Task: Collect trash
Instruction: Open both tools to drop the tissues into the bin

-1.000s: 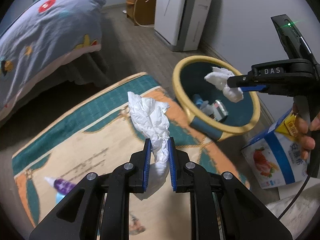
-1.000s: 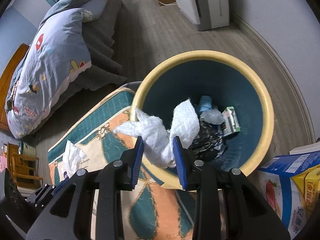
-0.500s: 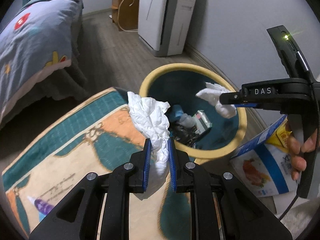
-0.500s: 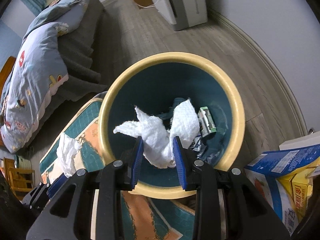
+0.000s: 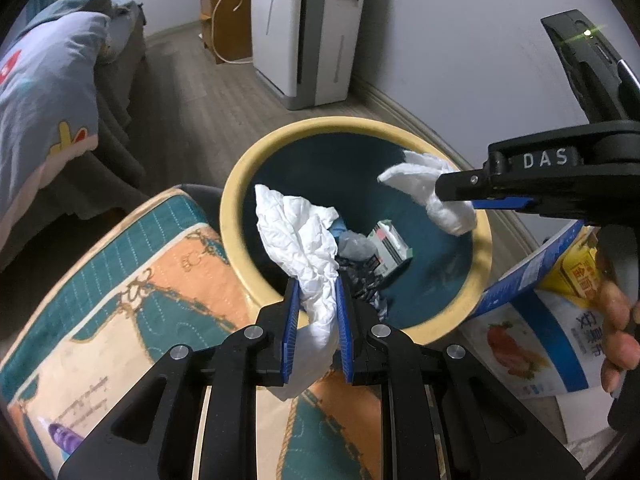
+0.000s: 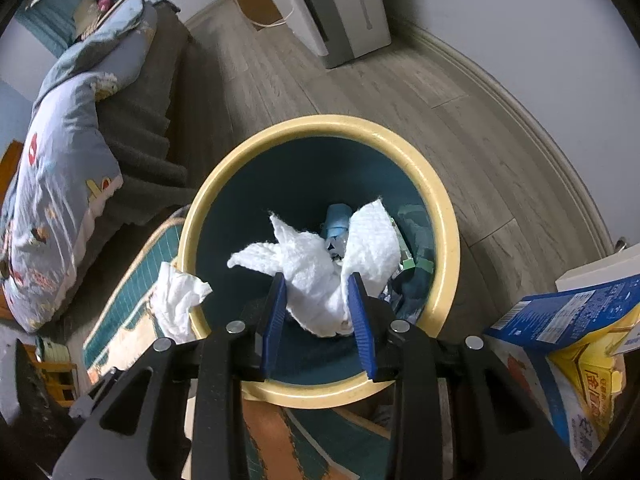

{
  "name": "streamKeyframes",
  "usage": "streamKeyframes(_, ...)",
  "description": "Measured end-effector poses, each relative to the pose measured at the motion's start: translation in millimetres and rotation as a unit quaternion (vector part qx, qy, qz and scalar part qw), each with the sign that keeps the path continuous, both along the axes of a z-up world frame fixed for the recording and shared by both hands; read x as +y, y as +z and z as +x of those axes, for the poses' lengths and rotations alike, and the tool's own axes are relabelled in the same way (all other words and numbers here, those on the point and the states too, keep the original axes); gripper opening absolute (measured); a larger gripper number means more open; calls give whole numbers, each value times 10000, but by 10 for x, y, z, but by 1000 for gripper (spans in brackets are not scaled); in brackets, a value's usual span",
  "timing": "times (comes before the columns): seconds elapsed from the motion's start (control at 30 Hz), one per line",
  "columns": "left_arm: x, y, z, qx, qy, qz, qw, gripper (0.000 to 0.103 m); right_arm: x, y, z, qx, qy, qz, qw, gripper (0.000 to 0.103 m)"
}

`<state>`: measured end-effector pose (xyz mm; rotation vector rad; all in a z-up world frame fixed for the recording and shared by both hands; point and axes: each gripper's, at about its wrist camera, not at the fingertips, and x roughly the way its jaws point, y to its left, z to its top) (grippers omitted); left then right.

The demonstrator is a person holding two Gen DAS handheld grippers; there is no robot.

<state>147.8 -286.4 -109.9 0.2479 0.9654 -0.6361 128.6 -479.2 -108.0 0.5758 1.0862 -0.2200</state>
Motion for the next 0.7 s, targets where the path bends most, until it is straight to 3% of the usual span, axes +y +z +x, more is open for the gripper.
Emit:
streamKeyframes(0.2, -84, -17, -28, -100, -142, 46, 9998, 19, -30, 12, 1, -67, -50, 9, 10000, 32)
streamKeyframes(0.33, -114, -24, -33, -161, -123, 50, 9998, 28, -41, 21, -13, -157, -95, 57, 9998, 32)
streamKeyframes(0.4, -111, -17, -36, -206, -81, 32, 9998, 39, -45, 35, -21, -196, -107, 35, 9997, 33)
streamKeyframes(0.53, -79, 25, -28, -287, -25, -84, 9995, 45, -60, 63, -22, -290, -136, 22, 9995, 33)
streamKeyframes(0.6, -67, 42, -28, -318, 16, -115, 9994, 63, -57, 64, -18, -295, -128, 39, 9995, 36)
streamKeyframes(0.7, -39, 69, -31, -391, 82, -171, 9991, 75, -52, 79, -14, -303, -141, -30, 9994, 44)
